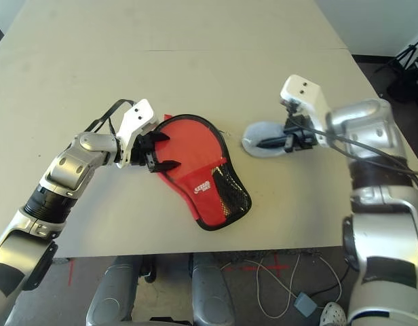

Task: Store the ping-pong paddle in its case and zip it.

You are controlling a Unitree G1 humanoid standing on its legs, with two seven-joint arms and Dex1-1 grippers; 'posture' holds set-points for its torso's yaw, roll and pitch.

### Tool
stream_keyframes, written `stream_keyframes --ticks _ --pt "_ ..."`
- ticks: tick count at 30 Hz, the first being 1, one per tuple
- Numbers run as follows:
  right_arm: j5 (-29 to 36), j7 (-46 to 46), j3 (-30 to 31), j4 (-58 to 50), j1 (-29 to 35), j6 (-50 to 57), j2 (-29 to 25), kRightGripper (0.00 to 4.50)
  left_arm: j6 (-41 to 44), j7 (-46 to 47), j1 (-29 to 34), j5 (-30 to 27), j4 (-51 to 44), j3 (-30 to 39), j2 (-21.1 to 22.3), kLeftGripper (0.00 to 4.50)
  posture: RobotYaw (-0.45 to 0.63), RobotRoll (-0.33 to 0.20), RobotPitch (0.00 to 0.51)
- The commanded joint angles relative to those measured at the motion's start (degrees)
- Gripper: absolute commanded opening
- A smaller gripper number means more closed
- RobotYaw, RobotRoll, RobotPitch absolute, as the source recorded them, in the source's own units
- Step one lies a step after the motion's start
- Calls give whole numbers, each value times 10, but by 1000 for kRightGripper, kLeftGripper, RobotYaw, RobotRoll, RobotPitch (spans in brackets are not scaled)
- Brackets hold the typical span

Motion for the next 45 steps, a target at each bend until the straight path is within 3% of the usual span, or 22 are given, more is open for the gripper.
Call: stream_keyframes --ticks 1,7,24,27,30,36,39,42,45 --pt "79 19 40 -72 36 28 -52 546 14 -1 18 8 29 -24 -1 4500 -45 0 314" --pt "159 19 96 -143 94 32 -127 546 11 -1 17 9 33 -25 -2 4500 -46 0 314" --pt "222 19 180 -239 234 -53 -258 545 -2 3 9 12 55 -23 -4 4500 -48 0 304" --pt "216 19 179 -230 239 -62 -260 545 -5 3 8 12 57 -23 -4 4500 -50 0 301" --pt "202 19 154 -200 214 -43 -220 545 -7 3 6 12 59 -22 -5 4500 -49 0 299" --pt "211 19 106 -161 133 51 -163 2579 -6 2 5 10 56 -20 -4 4500 -46 0 300" --pt "213 19 117 -167 108 105 -179 3508 -1 -3 7 2 47 -16 -2 4500 -43 0 301" --pt "264 19 116 -170 73 155 -192 4448 2 -16 9 -12 30 -8 5 4500 -43 0 300" --pt "290 19 110 -116 35 191 -178 4448 18 -23 9 -32 7 7 9 4500 -42 0 299"
